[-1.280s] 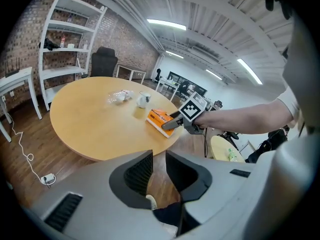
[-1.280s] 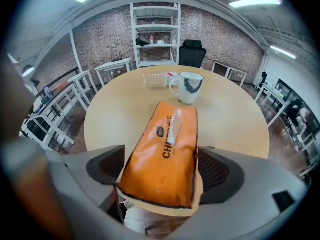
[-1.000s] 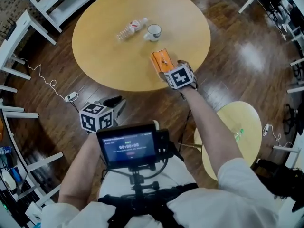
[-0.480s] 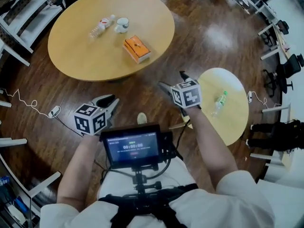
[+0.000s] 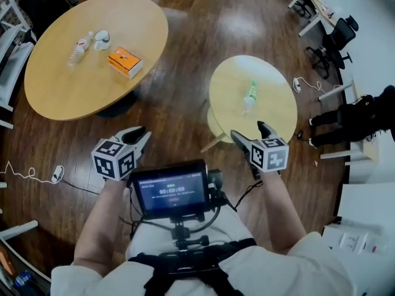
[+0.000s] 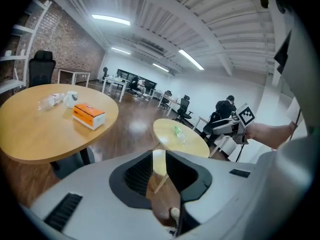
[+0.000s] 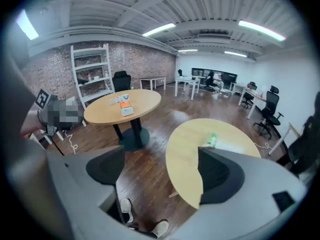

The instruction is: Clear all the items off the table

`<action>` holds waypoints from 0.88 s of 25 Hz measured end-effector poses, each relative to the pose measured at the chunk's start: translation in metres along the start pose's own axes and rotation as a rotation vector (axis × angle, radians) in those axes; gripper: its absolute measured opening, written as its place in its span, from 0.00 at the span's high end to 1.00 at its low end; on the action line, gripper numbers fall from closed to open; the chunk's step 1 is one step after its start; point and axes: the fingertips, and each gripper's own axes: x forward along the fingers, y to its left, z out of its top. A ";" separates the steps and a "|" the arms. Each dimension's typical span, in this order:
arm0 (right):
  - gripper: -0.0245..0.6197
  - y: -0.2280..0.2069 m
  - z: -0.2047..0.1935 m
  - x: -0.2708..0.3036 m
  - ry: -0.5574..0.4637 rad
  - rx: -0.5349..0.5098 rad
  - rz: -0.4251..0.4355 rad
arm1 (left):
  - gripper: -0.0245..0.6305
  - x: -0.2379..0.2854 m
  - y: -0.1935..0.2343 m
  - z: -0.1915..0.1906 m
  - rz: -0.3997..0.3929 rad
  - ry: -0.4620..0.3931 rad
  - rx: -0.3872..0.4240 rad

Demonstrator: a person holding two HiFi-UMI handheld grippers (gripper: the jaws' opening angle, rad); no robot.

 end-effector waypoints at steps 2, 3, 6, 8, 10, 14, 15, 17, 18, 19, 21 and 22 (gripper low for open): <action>0.24 -0.027 -0.018 -0.029 -0.023 0.060 -0.037 | 0.83 0.014 -0.023 0.002 -0.035 0.008 0.023; 0.24 -0.041 -0.028 -0.041 -0.033 0.083 -0.055 | 0.83 0.020 -0.035 0.003 -0.051 0.011 0.033; 0.24 -0.082 -0.053 -0.079 -0.073 0.151 -0.097 | 0.83 0.039 -0.075 0.003 -0.086 0.022 0.069; 0.24 -0.107 -0.069 -0.105 -0.099 0.184 -0.127 | 0.83 0.052 -0.107 0.006 -0.109 0.029 0.095; 0.24 -0.130 -0.086 -0.127 -0.119 0.210 -0.145 | 0.83 0.063 -0.139 0.009 -0.127 0.030 0.112; 0.24 -0.166 -0.114 -0.157 -0.163 0.250 -0.154 | 0.83 0.075 -0.195 0.010 -0.141 0.027 0.125; 0.24 -0.173 -0.122 -0.162 -0.170 0.257 -0.149 | 0.83 0.078 -0.208 0.008 -0.139 0.027 0.121; 0.24 -0.187 -0.136 -0.172 -0.180 0.260 -0.140 | 0.83 0.082 -0.230 0.001 -0.127 0.024 0.118; 0.24 -0.193 -0.142 -0.176 -0.185 0.258 -0.137 | 0.83 0.083 -0.240 -0.002 -0.118 0.020 0.122; 0.24 -0.198 -0.146 -0.180 -0.190 0.256 -0.133 | 0.83 0.084 -0.248 -0.004 -0.109 0.016 0.127; 0.24 -0.207 -0.155 -0.186 -0.198 0.257 -0.123 | 0.83 0.087 -0.262 -0.010 -0.100 0.011 0.125; 0.24 -0.211 -0.161 -0.188 -0.198 0.261 -0.117 | 0.83 0.088 -0.269 -0.013 -0.098 0.009 0.121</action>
